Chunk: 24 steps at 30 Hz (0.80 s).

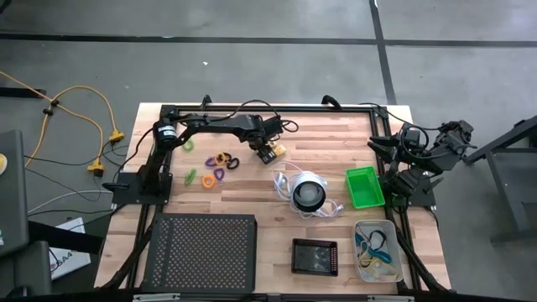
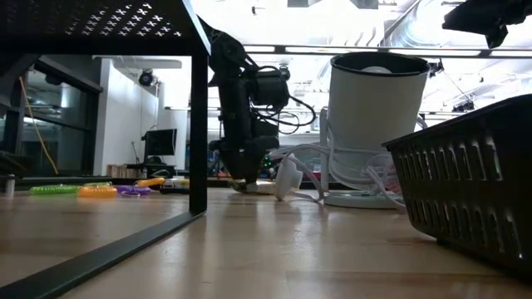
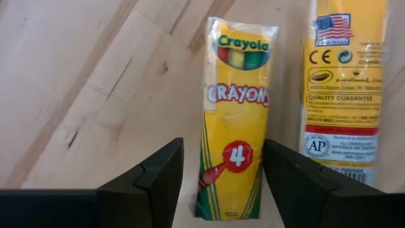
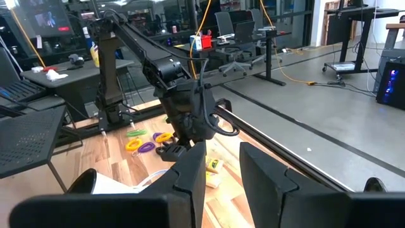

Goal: Pick & Place Office Desk Supplies
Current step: Put the middle yellow crayon box into the black bin

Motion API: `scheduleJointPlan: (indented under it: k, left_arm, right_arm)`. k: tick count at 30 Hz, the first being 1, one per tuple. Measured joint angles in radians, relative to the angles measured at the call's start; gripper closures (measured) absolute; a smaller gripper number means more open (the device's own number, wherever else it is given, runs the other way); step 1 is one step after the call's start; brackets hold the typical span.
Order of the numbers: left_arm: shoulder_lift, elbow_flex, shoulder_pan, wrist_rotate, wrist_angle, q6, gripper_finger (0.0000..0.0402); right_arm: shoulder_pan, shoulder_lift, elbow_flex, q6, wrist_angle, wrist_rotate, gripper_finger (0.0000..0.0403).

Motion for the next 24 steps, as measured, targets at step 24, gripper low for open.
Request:
scheduleJointPlan:
  k: [24]
  left_arm:
    - [0.0, 0.0, -0.003, -0.001, -0.011, 0.0, 0.0288]
  right_arm:
    - [0.0, 0.0, 0.0, 0.0, 0.0, 0.0, 0.0317]
